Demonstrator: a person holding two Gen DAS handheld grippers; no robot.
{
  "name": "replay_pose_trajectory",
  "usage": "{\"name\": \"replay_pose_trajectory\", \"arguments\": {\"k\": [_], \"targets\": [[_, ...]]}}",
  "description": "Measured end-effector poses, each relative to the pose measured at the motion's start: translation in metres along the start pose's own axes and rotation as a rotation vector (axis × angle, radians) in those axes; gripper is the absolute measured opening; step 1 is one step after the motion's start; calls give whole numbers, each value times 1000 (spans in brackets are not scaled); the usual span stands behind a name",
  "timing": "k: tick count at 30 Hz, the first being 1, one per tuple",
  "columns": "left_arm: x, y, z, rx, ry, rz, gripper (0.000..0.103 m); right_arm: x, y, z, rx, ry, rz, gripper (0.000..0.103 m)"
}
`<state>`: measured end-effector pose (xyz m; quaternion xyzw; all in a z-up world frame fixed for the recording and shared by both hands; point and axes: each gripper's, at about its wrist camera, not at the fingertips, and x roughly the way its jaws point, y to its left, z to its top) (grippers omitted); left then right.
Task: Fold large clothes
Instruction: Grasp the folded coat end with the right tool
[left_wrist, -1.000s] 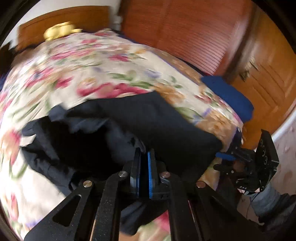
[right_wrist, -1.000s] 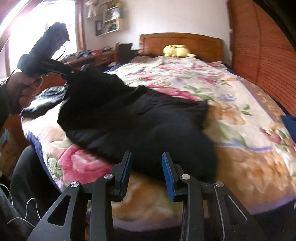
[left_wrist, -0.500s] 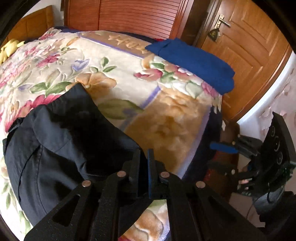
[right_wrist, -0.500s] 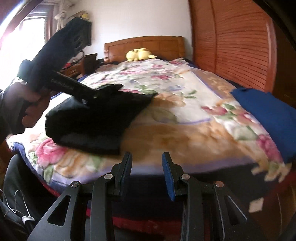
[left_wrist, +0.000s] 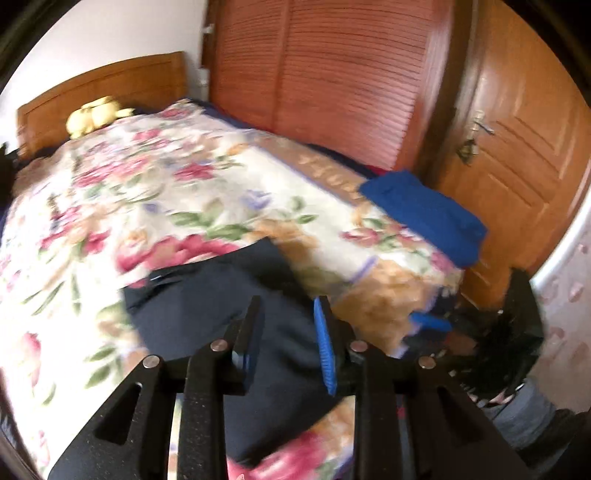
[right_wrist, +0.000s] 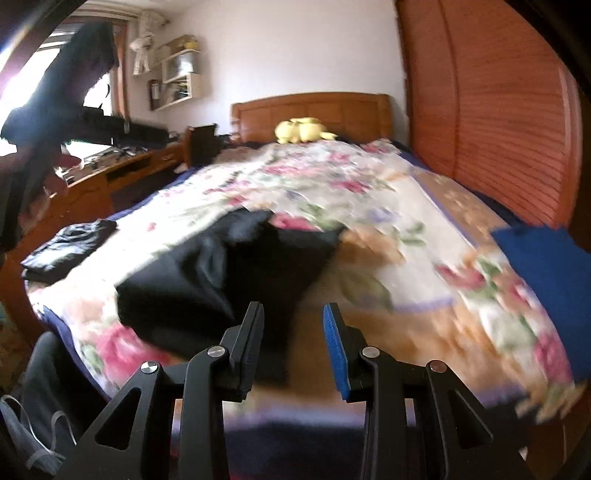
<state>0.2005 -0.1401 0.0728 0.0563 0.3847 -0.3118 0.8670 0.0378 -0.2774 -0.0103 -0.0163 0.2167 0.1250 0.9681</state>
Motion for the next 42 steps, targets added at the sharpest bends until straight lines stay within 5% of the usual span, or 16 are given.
{"name": "replay_pose_trajectory", "arguments": {"k": [5, 11, 12, 13, 17, 22, 32, 42], "targets": [[7, 52, -33, -32, 38, 117, 30, 50, 21, 41, -14, 51, 90, 35], [31, 95, -70, -104, 83, 125, 30, 114, 24, 38, 20, 242, 101, 34], [36, 100, -74, -109, 89, 129, 30, 114, 22, 36, 21, 239, 105, 12], [44, 106, -77, -112, 100, 136, 30, 109, 20, 36, 23, 229, 112, 8], [64, 120, -83, -124, 115, 137, 30, 73, 2, 29, 66, 184, 75, 7], [87, 121, -75, -108, 109, 136, 31, 72, -6, -6, 74, 259, 8, 7], [108, 113, -59, -54, 92, 165, 31, 70, 8, -5, 47, 226, -6, 8], [135, 121, -54, -50, 119, 164, 31, 35, 6, -11, 16, 223, -52, 20]]}}
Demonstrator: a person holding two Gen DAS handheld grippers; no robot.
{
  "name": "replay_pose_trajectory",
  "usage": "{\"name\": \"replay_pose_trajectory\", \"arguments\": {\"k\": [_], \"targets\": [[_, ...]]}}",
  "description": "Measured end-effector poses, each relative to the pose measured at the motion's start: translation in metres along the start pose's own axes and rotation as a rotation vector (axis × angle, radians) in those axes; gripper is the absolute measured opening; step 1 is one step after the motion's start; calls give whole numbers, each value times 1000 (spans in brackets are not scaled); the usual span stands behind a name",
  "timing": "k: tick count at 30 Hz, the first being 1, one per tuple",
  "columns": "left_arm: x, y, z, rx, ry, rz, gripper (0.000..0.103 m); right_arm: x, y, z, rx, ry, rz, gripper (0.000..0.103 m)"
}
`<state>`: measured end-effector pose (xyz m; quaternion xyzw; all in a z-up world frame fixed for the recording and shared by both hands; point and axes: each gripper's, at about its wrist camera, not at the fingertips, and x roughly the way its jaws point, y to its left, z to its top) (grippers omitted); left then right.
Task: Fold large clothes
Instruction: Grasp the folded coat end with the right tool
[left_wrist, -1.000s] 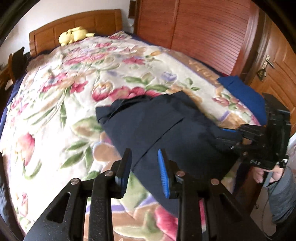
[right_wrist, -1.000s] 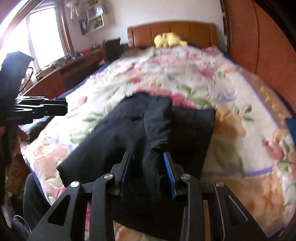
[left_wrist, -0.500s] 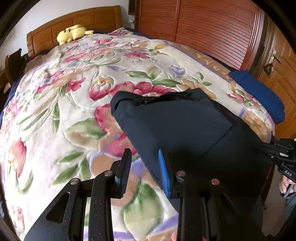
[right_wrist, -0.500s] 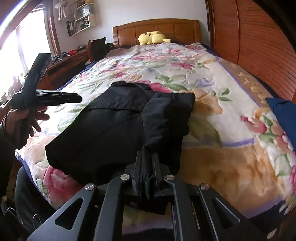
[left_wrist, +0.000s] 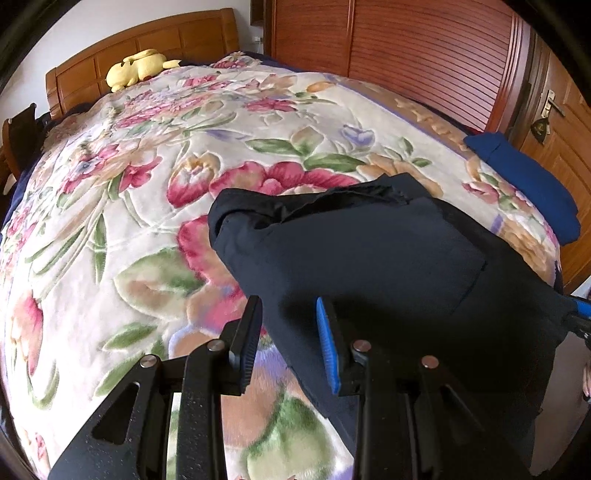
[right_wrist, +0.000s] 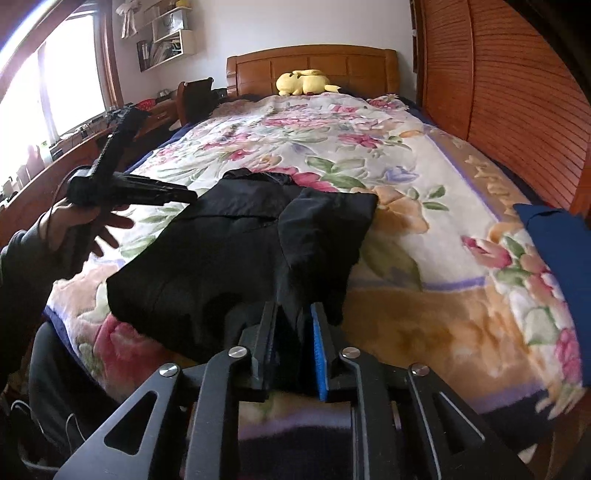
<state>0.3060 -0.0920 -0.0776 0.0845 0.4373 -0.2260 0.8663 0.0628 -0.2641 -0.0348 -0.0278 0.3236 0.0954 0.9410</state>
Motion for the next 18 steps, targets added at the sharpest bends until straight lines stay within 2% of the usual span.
{"name": "replay_pose_trajectory", "arguments": {"k": [5, 9, 14, 18], "targets": [[7, 3, 3, -7, 5, -2, 31, -13, -3, 1, 3, -18, -4, 23], [7, 5, 2, -7, 6, 2, 31, -6, 0, 22, -29, -56, 0, 23], [-1, 7, -6, -5, 8, 13, 31, 40, 0, 59, -30, -16, 74, 23], [-16, 8, -19, -8, -5, 18, 31, 87, -6, 93, -99, 64, 70, 23]]}}
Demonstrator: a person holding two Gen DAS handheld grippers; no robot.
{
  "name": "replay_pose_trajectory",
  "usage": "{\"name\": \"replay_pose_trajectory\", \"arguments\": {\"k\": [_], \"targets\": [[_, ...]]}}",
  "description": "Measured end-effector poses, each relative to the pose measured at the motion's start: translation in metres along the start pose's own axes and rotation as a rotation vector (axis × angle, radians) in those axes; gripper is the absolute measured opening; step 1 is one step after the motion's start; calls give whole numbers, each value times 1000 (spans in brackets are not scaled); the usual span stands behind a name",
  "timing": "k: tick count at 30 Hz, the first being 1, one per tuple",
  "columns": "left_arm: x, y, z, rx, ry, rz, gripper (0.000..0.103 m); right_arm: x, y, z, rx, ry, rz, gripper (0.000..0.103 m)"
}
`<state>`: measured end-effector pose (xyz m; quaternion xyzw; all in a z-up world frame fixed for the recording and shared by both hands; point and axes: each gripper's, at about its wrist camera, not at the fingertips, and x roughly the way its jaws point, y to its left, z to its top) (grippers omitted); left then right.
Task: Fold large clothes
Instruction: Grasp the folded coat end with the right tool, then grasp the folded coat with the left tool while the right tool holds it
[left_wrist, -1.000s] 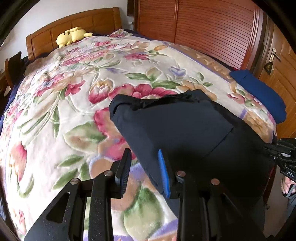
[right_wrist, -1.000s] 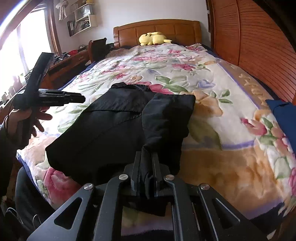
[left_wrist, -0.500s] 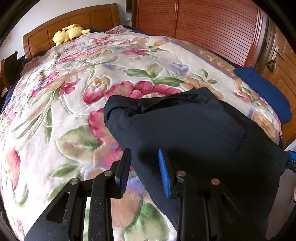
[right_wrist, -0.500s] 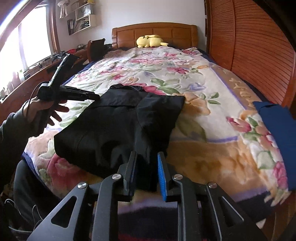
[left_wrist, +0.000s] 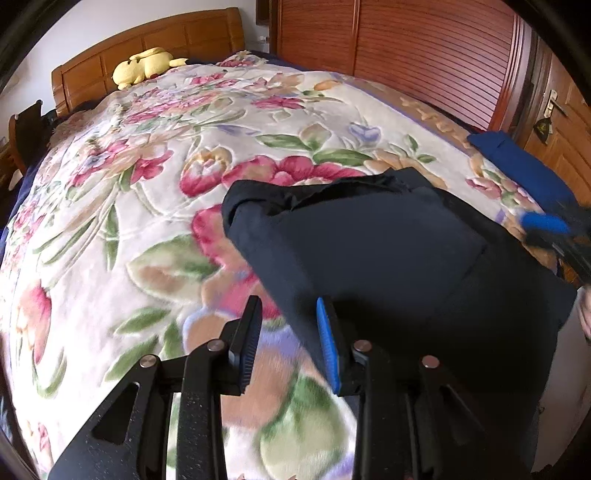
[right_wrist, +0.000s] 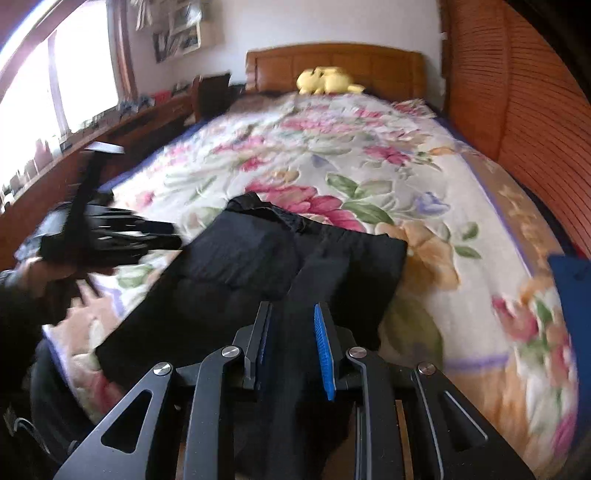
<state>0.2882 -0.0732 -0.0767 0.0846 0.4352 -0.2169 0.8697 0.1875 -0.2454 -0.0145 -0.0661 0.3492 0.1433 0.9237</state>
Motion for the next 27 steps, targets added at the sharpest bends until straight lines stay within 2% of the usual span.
{"name": "replay_pose_trajectory", "arguments": {"k": [6, 9, 14, 15, 16, 17, 21, 23, 25, 27], "targets": [[-25, 5, -25, -33, -30, -8, 31, 72, -34, 37, 63, 191, 82, 25], [-32, 4, -32, -42, -37, -21, 31, 102, -42, 38, 102, 297, 177, 25], [-34, 0, -34, -39, -37, -38, 31, 117, -52, 42, 138, 313, 249, 25], [-33, 0, -34, -38, -36, -41, 31, 117, -49, 42, 121, 310, 250, 13], [-31, -1, -34, -37, -35, -44, 31, 117, -47, 43, 90, 305, 238, 2], [-29, -1, -33, -35, -32, -43, 31, 113, -44, 43, 62, 287, 213, 0], [-20, -4, -27, -33, -28, -50, 31, 87, -32, 49, -35, 177, 52, 0], [-16, -6, -22, -26, -29, -52, 31, 73, -44, 54, -23, 124, -32, 0], [-11, -9, -15, -18, -30, -51, 31, 71, -66, 57, 20, 118, -100, 0], [-6, -8, -9, -17, -29, -51, 31, 72, -80, 53, 60, 129, -62, 0]]}}
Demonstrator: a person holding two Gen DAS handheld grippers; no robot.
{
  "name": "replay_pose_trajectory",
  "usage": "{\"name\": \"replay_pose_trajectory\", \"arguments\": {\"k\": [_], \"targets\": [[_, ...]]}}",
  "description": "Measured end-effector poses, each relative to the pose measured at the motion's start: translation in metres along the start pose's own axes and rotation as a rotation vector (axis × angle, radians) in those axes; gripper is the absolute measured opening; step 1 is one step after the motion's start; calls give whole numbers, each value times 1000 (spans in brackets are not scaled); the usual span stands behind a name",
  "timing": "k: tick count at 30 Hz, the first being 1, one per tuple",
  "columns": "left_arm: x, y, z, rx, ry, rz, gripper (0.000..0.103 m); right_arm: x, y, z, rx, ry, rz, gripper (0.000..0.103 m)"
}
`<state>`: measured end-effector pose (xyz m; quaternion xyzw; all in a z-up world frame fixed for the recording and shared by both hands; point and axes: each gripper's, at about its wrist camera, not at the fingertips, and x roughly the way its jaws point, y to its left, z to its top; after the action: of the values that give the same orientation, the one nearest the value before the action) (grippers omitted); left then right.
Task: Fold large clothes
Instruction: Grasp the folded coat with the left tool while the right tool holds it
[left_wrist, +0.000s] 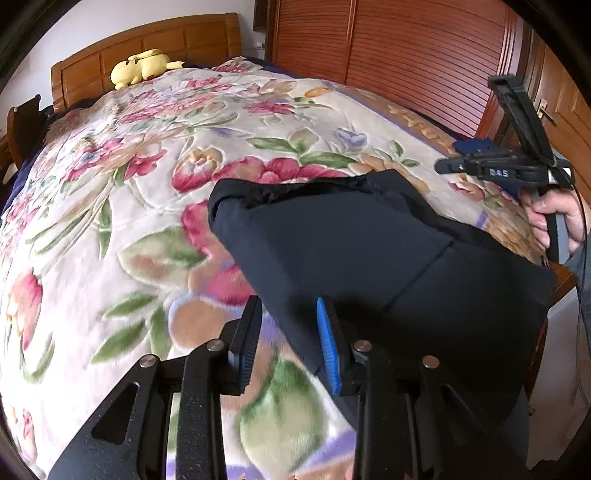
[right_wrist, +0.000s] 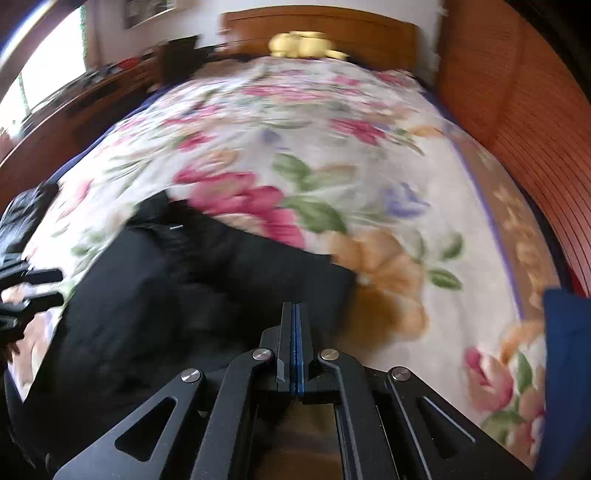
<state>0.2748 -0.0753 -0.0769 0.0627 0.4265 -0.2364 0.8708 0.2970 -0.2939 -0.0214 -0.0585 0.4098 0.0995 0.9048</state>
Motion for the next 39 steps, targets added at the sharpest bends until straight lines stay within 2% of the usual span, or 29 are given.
{"name": "replay_pose_trajectory", "arguments": {"k": [3, 5, 6, 7, 8, 9, 12, 13, 16, 18, 21, 23, 24, 25, 27, 31, 34, 39], "targets": [[4, 1, 4, -2, -5, 2, 32, -2, -2, -4, 30, -41, 87, 0], [7, 3, 4, -9, -3, 0, 32, 5, 0, -3, 38, -29, 154, 2], [8, 4, 4, -13, -3, 0, 32, 13, 3, -2, 38, -12, 180, 10], [8, 4, 2, -16, 0, 1, 32, 20, 6, 0, 36, -3, 210, 24], [8, 4, 1, -16, 2, 1, 32, 28, 8, 1, 39, 10, 231, 34], [8, 3, 0, -16, 3, 1, 32, 38, 8, 1, 49, 35, 250, 50], [8, 2, -4, -13, 11, -1, 32, 75, 3, 0, 80, 167, 284, 63], [8, 2, -4, -11, 13, -2, 32, 84, 1, -1, 87, 192, 291, 69], [8, 2, -5, -8, 17, -4, 32, 101, -11, -6, 145, 228, 346, 74], [8, 2, -5, -7, 18, -4, 32, 106, -17, -8, 173, 231, 386, 74], [10, 3, -5, -12, 21, -7, 32, 102, -13, -8, 128, 215, 427, 73], [11, 3, -4, -14, 23, -5, 32, 99, -6, -8, 83, 204, 462, 55], [13, 4, -2, -14, 24, -3, 32, 96, 0, -9, 47, 190, 434, 46], [15, 4, 0, -14, 24, -3, 32, 95, 9, -7, 6, 170, 386, 28], [20, 5, 7, -18, 25, -14, 32, 83, 17, -5, -45, 118, 323, 11], [36, 3, 21, 6, 34, 4, 32, 65, 18, -1, -79, 33, 236, 8], [55, 3, 31, 10, 49, -3, 32, 71, 12, -4, -80, 46, 213, 8], [85, 6, 44, 21, 61, 26, 33, 84, 6, -9, -63, 45, 211, 8]]}}
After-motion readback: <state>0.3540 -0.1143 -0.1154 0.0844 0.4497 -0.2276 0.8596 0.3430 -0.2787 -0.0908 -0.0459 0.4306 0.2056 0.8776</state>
